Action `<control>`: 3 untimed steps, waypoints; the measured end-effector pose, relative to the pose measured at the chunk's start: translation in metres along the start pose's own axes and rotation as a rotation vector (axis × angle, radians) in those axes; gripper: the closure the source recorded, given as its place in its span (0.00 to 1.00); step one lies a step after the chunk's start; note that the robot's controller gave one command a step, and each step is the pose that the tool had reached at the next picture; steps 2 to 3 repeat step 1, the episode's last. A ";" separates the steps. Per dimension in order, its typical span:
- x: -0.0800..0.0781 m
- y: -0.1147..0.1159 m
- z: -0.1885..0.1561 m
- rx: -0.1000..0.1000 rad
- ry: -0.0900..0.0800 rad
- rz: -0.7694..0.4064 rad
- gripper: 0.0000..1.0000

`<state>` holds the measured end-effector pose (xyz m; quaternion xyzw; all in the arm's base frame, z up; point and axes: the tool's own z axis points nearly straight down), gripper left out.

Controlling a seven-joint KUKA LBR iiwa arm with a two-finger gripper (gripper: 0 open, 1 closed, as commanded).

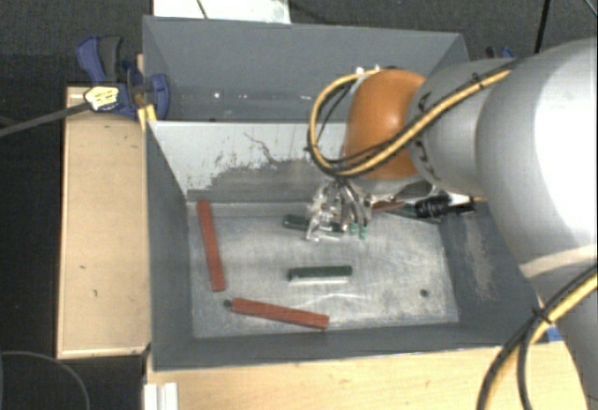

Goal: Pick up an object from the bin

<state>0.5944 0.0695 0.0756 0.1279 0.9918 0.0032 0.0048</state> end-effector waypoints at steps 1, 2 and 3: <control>0.000 0.000 0.000 0.000 0.000 -0.003 1.00; 0.000 0.000 0.000 0.000 0.000 -0.003 1.00; 0.000 0.000 0.000 0.000 0.000 -0.003 1.00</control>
Offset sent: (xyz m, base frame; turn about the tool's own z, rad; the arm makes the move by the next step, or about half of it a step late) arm 0.0001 0.0000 0.0236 0.0000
